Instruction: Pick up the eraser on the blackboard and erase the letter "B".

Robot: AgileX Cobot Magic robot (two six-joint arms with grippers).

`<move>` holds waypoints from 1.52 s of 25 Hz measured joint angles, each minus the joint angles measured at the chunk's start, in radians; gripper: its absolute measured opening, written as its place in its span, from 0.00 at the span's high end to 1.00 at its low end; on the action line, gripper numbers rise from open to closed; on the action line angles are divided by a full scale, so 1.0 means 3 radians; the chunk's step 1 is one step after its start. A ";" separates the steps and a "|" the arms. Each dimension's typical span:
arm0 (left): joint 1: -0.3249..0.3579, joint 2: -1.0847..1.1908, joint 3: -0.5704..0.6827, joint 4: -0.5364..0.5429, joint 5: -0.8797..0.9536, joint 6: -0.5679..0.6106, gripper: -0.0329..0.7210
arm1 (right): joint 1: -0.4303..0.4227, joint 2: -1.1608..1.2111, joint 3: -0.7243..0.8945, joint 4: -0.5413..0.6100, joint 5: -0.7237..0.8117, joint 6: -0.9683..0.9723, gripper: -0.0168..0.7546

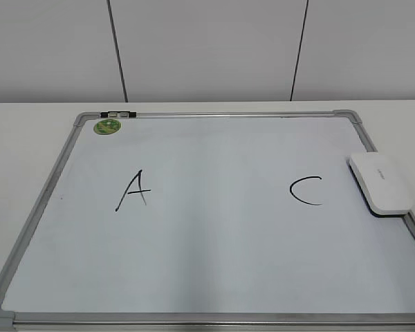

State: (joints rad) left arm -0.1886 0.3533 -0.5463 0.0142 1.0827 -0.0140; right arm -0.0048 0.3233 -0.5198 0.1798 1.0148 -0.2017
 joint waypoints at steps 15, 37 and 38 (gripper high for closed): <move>0.0000 -0.0072 0.0114 0.0064 0.0007 0.0000 0.46 | 0.0000 -0.0007 0.0050 -0.0363 0.0344 0.0409 0.33; 0.0000 -0.0072 0.0120 -0.0096 0.0007 -0.0002 0.46 | 0.0000 -0.0014 0.0050 -0.0416 0.0364 0.0419 0.36; 0.0000 -0.0072 0.0120 -0.0102 0.0007 -0.0002 0.46 | 0.0000 -0.0014 0.0050 -0.0416 0.0364 0.0419 0.36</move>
State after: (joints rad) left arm -0.1886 0.3318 -0.5104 -0.0163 1.0848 -0.0147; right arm -0.0048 0.3190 -0.5047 0.0551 1.1240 -0.0760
